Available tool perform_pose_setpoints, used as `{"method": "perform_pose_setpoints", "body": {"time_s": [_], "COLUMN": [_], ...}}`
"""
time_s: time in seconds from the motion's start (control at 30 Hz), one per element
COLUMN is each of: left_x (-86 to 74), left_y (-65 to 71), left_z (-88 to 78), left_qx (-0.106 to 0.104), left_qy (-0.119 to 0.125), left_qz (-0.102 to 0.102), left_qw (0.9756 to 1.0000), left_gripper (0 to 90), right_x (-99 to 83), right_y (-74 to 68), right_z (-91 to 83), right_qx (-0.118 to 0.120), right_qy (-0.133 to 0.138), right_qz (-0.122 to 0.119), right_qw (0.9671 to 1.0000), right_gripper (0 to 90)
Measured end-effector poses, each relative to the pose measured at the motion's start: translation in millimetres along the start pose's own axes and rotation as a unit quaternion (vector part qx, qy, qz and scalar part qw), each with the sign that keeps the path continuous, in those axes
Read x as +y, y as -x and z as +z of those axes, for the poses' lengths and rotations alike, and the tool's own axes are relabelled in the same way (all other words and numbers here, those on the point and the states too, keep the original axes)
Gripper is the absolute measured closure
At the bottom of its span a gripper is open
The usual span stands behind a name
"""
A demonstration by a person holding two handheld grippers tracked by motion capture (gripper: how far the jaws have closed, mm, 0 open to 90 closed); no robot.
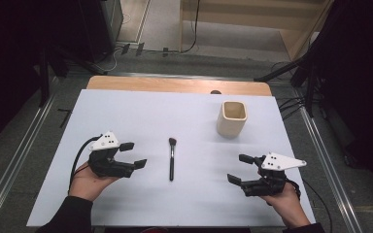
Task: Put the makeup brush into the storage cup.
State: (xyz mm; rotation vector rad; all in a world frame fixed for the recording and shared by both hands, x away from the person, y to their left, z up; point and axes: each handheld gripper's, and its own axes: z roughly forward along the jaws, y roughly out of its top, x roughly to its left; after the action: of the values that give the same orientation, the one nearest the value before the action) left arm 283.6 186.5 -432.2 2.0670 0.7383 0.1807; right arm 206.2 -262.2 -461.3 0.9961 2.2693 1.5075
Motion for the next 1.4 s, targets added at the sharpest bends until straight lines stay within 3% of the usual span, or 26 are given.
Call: {"method": "perform_pose_setpoints", "body": {"time_s": [0.9,1.03,1.17,1.4], "left_x": [22.7,26.1,29.1,33.7], "left_y": [16.1,19.3,21.5,25.6], "left_z": [42.2,49.7,57.5,67.2], "left_qx": [-0.01,-0.012,-0.02,-0.016], "left_qy": [-0.025,-0.026,-0.032,-0.051], "left_qz": [0.021,0.021,0.009,0.009], "left_qw": [0.9994,0.9994,0.9992,0.9985], "left_gripper": [23.8,23.8,24.1,24.1], "right_x": [1.0,1.3,1.8,2.2], "right_y": [-1.6,-2.1,-1.4,-0.3], "right_z": [-1.1,-0.9,-1.4,-1.9], "right_qx": [0.003,0.004,0.003,0.002], "right_qy": [0.004,0.004,0.007,0.013], "right_qz": [-0.001,-0.002,-0.003,-0.004], "right_qw": [1.0,1.0,1.0,0.9999], "right_gripper": [18.8,18.8,18.9,18.8]}}
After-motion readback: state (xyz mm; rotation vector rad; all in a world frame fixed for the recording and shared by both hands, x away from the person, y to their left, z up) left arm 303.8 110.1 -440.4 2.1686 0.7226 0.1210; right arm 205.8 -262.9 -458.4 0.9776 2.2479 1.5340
